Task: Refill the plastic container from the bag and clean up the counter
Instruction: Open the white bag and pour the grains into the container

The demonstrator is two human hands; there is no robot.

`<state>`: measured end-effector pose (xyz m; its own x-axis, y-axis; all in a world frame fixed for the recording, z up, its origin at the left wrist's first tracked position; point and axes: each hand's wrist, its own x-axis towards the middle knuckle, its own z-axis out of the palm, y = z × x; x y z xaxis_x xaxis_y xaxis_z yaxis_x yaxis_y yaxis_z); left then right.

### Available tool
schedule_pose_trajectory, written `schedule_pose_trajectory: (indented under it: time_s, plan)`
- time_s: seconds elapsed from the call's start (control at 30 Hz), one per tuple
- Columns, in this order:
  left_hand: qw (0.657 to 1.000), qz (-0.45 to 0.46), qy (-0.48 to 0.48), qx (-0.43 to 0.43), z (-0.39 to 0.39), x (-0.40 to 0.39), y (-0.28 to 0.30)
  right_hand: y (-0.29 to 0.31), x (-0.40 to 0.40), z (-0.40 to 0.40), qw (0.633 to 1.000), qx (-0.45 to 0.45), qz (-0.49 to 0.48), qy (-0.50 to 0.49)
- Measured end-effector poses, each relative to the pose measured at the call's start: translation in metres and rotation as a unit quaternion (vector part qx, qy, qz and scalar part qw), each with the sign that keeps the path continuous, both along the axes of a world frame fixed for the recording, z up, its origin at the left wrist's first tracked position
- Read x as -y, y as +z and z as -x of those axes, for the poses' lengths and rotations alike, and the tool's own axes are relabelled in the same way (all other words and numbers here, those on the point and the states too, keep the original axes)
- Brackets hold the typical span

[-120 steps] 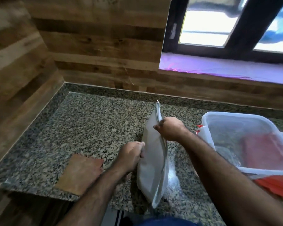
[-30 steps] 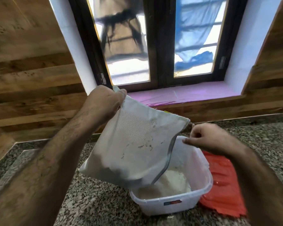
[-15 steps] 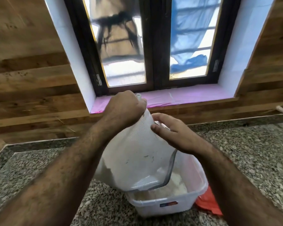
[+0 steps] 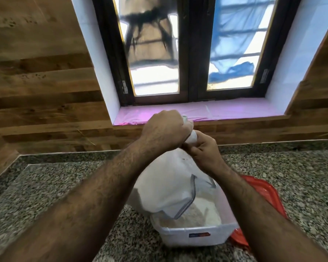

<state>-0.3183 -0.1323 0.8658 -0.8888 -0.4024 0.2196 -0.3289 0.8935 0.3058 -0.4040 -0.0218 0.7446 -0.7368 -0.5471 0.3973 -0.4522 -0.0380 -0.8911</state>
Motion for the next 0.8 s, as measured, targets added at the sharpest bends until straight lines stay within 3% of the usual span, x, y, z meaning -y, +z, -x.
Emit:
schedule_pose_trajectory:
  time_s: [0.2, 0.4, 0.6, 0.7, 0.8]
  plan:
    - [0.999, -0.008, -0.042, -0.029, -0.027, 0.03, -0.022, -0.014, -0.014, 0.011, 1.0, 0.01, 0.002, 0.015]
    - [0.993, -0.042, 0.079, -0.078, -0.08, 0.093, -0.082, -0.025, -0.035, 0.033, 0.999, 0.032, -0.008, 0.014]
    - [0.986, -0.106, 0.108, -0.072, -0.115, 0.138, -0.151, -0.047, -0.045, 0.047, 0.999, 0.028, -0.021, -0.01]
    - [0.956, -0.216, 0.164, -0.107, -0.121, 0.148, -0.178, -0.058, -0.047, 0.05, 0.999, 0.033, -0.032, -0.015]
    - [0.891, -0.368, 0.188, -0.188, -0.119, 0.151, -0.198, -0.063, -0.047, 0.049, 0.998, 0.039, -0.033, -0.026]
